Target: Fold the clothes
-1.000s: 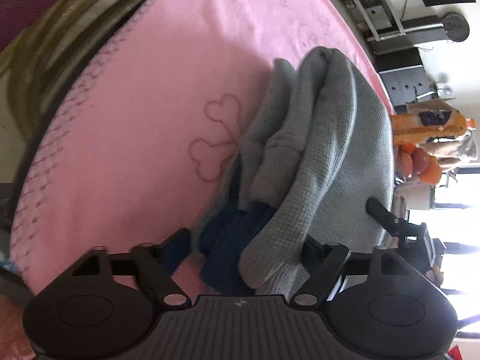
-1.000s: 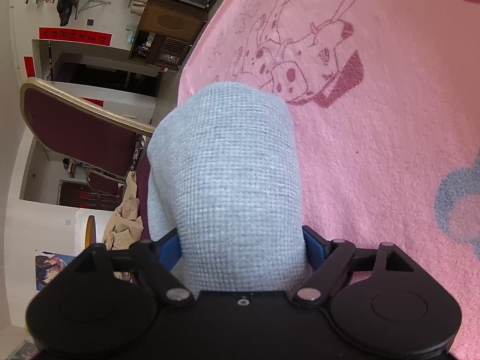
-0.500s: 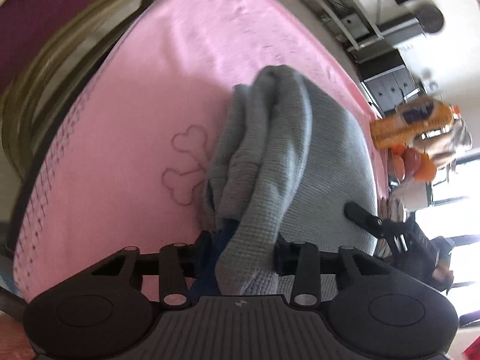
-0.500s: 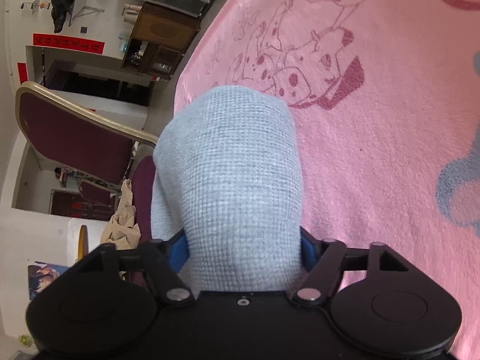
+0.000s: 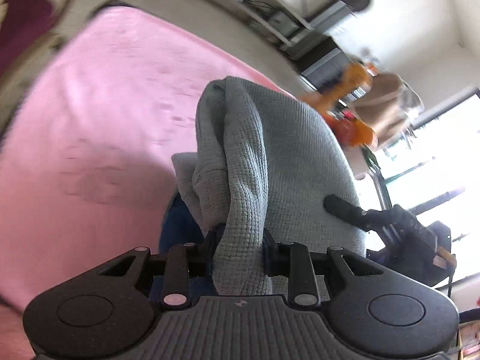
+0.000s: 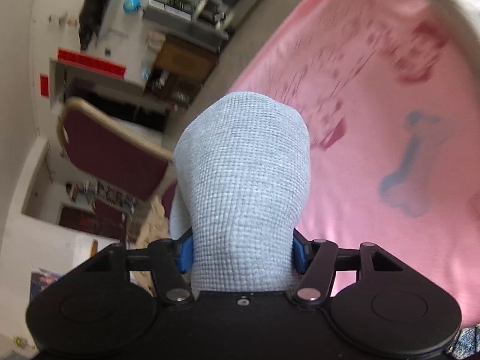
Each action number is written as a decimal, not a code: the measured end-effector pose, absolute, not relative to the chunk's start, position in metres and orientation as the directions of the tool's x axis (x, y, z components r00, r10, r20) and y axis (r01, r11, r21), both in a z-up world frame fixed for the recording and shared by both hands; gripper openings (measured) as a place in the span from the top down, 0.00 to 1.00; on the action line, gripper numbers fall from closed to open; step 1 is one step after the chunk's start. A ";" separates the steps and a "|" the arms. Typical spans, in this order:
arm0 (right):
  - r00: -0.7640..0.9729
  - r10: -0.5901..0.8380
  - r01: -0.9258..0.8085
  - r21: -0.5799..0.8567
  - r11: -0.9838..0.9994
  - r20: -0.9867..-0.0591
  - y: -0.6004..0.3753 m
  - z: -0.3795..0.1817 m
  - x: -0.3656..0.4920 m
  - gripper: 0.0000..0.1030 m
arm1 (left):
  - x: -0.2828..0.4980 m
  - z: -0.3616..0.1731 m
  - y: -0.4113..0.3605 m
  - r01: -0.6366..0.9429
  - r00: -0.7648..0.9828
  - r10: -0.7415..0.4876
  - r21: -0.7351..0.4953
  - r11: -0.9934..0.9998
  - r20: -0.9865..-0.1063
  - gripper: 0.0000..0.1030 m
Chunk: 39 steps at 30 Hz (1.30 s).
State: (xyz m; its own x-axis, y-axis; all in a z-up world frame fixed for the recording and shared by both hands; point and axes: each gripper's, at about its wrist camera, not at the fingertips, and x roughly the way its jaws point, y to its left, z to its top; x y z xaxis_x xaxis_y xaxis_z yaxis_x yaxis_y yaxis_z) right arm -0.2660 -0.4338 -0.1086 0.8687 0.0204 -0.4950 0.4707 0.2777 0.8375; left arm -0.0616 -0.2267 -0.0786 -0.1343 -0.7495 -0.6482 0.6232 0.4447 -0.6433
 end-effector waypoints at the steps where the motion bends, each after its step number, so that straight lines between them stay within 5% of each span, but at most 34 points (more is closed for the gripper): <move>1: 0.871 -0.006 0.474 0.837 0.274 -0.492 -0.438 -0.108 -0.280 0.43 | -0.070 -0.082 -0.239 0.627 -0.153 -0.750 -0.650 0.430 -0.643 0.74; 11: 0.836 0.012 0.545 0.832 0.101 -0.549 -0.495 -0.196 -0.367 0.38 | -0.120 -0.155 -0.305 0.620 -0.242 -0.641 -0.625 0.475 -0.728 0.71; 14: 0.826 0.033 0.559 0.825 0.083 -0.563 -0.502 -0.212 -0.375 0.29 | -0.116 -0.156 -0.299 0.616 -0.230 -0.631 -0.613 0.496 -0.741 0.61; 16: 0.821 0.037 0.567 0.821 0.074 -0.570 -0.502 -0.214 -0.376 0.28 | -0.114 -0.157 -0.295 0.612 -0.222 -0.623 -0.605 0.509 -0.750 0.45; 27: 0.827 0.045 0.560 0.828 0.031 -0.560 -0.494 -0.216 -0.376 0.21 | -0.097 -0.194 -0.293 0.510 -0.317 -0.621 -0.681 0.526 -0.717 0.27; 29: 0.828 0.035 0.558 0.829 0.041 -0.559 -0.492 -0.214 -0.376 0.20 | -0.096 -0.198 -0.292 0.491 -0.327 -0.638 -0.703 0.515 -0.697 0.30; 33: 0.831 0.016 0.554 0.830 0.062 -0.556 -0.488 -0.211 -0.375 0.26 | -0.098 -0.193 -0.284 0.486 -0.306 -0.668 -0.714 0.503 -0.678 0.62; 39: 0.826 -0.030 0.563 0.819 0.114 -0.563 -0.476 -0.192 -0.373 0.43 | -0.120 -0.146 -0.280 0.635 -0.185 -0.680 -0.614 0.468 -0.709 0.78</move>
